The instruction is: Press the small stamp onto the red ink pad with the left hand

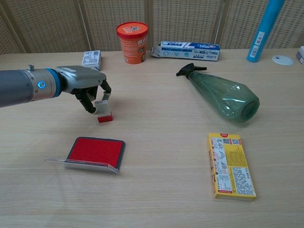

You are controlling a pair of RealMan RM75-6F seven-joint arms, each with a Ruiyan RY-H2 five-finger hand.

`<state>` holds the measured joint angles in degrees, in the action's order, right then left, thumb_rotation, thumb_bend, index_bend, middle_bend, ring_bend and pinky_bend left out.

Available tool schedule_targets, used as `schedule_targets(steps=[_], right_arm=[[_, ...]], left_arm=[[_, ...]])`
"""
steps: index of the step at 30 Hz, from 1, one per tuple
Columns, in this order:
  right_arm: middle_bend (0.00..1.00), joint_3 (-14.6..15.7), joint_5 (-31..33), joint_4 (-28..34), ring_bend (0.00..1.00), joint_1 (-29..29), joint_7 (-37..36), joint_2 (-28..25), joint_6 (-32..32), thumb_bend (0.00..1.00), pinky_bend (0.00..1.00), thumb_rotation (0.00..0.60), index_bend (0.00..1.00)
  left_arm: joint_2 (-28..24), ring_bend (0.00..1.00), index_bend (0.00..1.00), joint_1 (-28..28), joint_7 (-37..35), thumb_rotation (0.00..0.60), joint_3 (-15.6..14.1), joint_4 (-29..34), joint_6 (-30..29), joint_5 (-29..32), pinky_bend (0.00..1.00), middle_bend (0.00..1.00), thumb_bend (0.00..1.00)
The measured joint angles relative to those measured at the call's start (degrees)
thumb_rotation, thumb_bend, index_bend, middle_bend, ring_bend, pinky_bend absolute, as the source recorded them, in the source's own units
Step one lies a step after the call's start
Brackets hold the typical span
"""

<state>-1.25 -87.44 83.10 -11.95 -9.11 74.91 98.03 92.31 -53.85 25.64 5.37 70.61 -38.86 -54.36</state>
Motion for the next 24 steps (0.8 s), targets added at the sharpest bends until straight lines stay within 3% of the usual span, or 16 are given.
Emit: schedule_targets(steps=[15, 24], right_arm=[[0.37, -0.3, 0.0, -0.1, 0.24, -0.1, -0.1, 0.0, 0.1, 0.24, 0.06, 0.591, 0.45], [0.37, -0.3, -0.4, -0.3, 0.24, 0.1, -0.3, 0.3, -0.1, 0.24, 0.06, 0.591, 0.45]], left_arm=[[-0.4, 1.00, 0.63, -0.1, -2.5, 0.520, 0.1, 0.2, 0.2, -0.1, 1.00, 1.00, 0.40], [-4.5, 1.00, 0.63, 1.0, -5.7, 0.525, 0.8, 5.7, -1.7, -3.3, 1.00, 1.00, 0.40]])
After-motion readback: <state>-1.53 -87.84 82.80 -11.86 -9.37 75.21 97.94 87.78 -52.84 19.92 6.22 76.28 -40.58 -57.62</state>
